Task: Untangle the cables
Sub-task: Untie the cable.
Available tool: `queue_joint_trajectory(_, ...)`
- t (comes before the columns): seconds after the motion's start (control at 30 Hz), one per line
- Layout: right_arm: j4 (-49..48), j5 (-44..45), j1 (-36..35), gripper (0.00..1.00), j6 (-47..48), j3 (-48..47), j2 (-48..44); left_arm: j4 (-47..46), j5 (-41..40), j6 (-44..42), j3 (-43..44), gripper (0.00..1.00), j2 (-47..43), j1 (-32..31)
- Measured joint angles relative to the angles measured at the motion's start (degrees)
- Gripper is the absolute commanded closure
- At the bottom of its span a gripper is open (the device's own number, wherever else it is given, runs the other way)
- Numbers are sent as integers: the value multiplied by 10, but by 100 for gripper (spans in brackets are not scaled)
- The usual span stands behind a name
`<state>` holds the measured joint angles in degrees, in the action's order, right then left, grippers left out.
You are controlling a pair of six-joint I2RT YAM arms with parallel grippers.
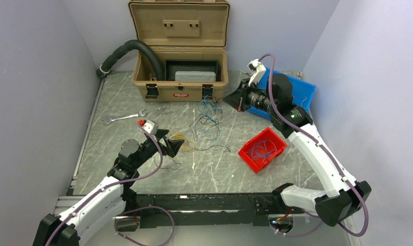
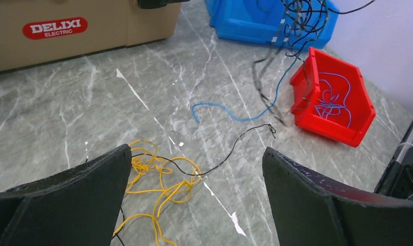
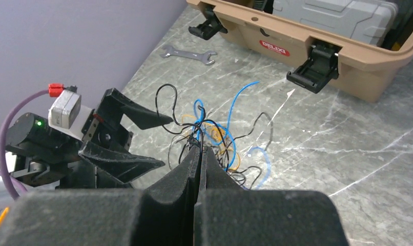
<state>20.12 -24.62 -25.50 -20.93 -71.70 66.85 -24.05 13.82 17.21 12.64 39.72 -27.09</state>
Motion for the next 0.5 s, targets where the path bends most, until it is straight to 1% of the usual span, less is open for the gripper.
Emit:
queue_joint_trajectory(0.1,5,0,-2,100,0,-14,3,-30,16,0,-12,1,0,-2)
queue_joint_trajectory(0.27,5,-3,-4,100,-1,-29,7,-112,44,0,-58,1,-1,-5)
queue_joint_trajectory(0.37,5,-6,-5,100,-3,-32,7,-158,57,0,-78,5,7,-5)
queue_joint_trajectory(0.4,5,-6,-5,100,-3,-33,7,-173,61,0,-78,7,16,-5)
queue_joint_trajectory(0.5,5,-11,-5,100,-7,-33,8,-218,74,0,-78,11,50,-5)
